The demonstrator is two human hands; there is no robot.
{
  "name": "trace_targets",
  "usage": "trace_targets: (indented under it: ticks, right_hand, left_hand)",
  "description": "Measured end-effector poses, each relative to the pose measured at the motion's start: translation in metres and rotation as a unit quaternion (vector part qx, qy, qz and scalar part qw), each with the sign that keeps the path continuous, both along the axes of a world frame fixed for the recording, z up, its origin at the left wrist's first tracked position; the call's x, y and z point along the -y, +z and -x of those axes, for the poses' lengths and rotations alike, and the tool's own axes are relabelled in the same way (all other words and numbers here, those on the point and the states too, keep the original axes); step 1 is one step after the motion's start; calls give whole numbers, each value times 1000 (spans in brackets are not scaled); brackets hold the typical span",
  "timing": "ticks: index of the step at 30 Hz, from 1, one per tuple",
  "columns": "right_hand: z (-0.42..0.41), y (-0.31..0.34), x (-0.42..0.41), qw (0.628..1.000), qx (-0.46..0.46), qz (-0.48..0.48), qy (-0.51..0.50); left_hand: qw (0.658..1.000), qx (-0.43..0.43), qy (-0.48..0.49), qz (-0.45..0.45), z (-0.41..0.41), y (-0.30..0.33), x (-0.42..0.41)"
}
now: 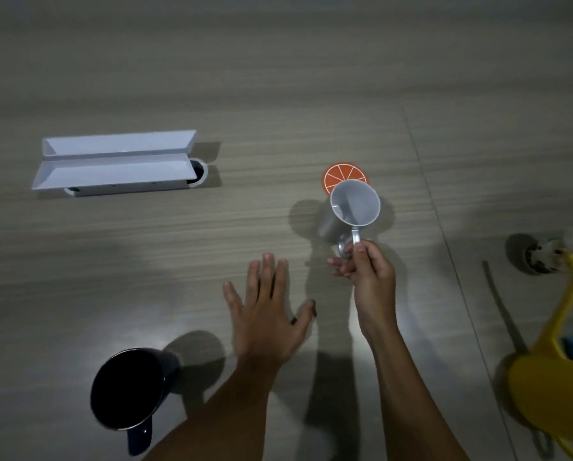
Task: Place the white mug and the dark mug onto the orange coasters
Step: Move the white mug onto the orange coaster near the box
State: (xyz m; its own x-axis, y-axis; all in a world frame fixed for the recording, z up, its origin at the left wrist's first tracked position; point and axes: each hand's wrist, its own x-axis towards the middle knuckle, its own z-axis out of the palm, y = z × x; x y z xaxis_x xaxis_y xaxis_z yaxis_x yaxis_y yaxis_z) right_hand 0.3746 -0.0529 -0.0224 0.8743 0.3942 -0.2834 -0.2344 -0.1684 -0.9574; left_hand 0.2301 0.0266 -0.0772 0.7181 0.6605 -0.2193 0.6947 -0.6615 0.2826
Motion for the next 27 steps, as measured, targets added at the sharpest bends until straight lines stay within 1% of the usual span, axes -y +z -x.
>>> trace_targets:
  ticks: [4, 10, 17, 27]
  right_hand:
    - [-23, -5, -17, 999, 10, -32, -29]
    - [-60, -12, -37, 997, 23, -48, -47]
    - [-85, -16, -51, 997, 33, -44, -56]
    - [-89, -27, -56, 997, 38, -15, -59]
  left_hand:
    - [1000, -4, 1, 5, -1, -4, 0]
    - [1000, -9, 3, 10, -1, -6, -1]
    - [1000, 2, 5, 24, 0, -8, -2]
    - [999, 5, 12, 33, -1, -7, -1]
